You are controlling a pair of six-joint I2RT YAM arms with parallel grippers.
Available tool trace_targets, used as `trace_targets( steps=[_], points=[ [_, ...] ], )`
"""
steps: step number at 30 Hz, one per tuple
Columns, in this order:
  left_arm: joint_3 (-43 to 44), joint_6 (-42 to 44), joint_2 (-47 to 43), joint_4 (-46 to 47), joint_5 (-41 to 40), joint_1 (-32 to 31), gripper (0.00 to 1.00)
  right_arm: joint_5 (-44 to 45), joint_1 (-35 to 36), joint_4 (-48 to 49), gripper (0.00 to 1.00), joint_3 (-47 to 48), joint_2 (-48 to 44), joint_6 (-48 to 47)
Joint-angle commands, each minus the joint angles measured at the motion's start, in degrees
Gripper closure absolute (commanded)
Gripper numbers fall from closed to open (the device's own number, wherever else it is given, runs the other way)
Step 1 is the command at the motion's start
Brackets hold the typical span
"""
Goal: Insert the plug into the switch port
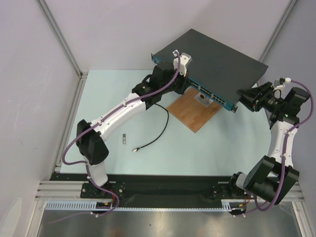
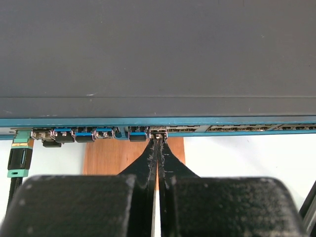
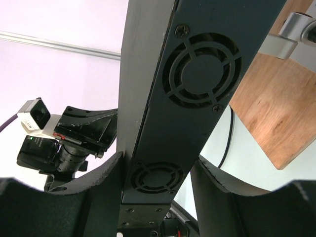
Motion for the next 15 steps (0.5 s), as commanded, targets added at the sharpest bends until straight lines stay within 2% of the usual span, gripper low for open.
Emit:
trace_targets(
  steps=[1,3,15],
  points=[
    [5.5,-0.7,2.4,3.3,-1.5,-0.3,1.00,1.9,1.8,1.9,0.96,1.0,-0.4,-5.1],
    [7.1,-0.7,3.2,3.2,-1.9,-0.4,1.00,1.8,1.8,1.9,1.00,0.8,-0.4,-5.3],
    [13.1,-1.4,7.7,3.6,-3.1,-0.6,1.00,2.7,3.1,0.3,1.00,-0.2,-1.0,-6.9]
  ],
)
